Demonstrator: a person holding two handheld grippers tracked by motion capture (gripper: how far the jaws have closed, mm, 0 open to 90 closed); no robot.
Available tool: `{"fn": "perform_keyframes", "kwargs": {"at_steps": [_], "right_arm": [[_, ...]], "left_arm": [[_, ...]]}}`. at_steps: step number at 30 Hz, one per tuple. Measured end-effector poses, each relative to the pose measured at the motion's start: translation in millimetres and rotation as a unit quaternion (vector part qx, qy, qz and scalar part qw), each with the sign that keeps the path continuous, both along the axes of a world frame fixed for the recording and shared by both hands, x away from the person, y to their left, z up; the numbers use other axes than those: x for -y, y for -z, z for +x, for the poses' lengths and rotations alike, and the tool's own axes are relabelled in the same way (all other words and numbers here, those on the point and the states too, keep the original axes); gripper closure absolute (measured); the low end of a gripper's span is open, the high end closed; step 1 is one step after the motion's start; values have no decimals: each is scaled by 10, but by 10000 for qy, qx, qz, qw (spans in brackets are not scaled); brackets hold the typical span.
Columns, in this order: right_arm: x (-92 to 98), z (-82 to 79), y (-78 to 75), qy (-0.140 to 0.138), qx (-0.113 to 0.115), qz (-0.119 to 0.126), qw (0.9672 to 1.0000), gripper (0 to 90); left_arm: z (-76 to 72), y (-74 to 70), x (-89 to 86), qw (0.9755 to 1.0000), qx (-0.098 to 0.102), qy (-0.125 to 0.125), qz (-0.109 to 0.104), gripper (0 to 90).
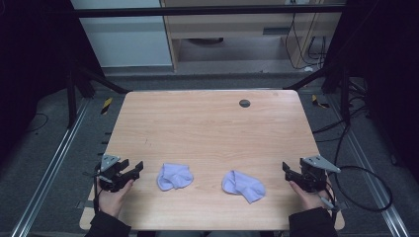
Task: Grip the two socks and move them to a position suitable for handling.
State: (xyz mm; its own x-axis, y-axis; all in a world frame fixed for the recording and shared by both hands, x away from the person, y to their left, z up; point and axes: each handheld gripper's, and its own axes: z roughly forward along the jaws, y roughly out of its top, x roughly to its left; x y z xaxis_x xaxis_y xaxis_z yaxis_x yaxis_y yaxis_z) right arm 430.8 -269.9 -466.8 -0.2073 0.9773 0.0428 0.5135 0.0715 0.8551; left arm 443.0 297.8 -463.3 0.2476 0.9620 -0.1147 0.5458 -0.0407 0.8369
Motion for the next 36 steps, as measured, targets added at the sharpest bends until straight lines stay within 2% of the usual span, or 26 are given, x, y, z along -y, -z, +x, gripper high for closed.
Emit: {"fn": "perform_keyframes", "kwargs": {"at_steps": [7, 12, 13, 15, 16, 17, 19, 25, 31, 36], "right_arm": [[-29, -27, -42, -173, 7, 34, 9998, 401], [-101, -38, -105, -424, 31, 58, 9991, 434], [-152, -63, -141, -533, 93, 58, 9985, 441], [-179, -74, -164, -616, 50, 80, 9981, 443], [-219, -80, -186, -746, 92, -61, 9972, 444], [-235, -84, -198, -806, 82, -90, 9967, 444], [-271, -91, -218, -917, 91, -71, 9957, 442], [-348, -108, -260, -1063, 108, -100, 9942, 432], [-424, -127, -304, -1258, 122, -58, 9920, 440], [-477, -146, -301, -1399, 73, -77, 9901, 464]], "left_arm": [[-62, -33, 200, 9998, 25, 197, 15, 413], [-100, -89, 314, 9994, 99, 337, -40, 418], [-109, -122, 377, 9990, 136, 405, -94, 422], [-108, -135, 411, 9989, 141, 443, -94, 425], [-106, -148, 448, 9987, 152, 474, -87, 432], [-106, -173, 531, 9983, 166, 559, -86, 434], [-106, -192, 582, 9979, 187, 621, -70, 437], [-81, -250, 840, 9962, 240, 839, -78, 442], [-65, -245, 1104, 9945, 242, 1022, 56, 449], [-58, -225, 1271, 9934, 212, 1128, 55, 462]]}}
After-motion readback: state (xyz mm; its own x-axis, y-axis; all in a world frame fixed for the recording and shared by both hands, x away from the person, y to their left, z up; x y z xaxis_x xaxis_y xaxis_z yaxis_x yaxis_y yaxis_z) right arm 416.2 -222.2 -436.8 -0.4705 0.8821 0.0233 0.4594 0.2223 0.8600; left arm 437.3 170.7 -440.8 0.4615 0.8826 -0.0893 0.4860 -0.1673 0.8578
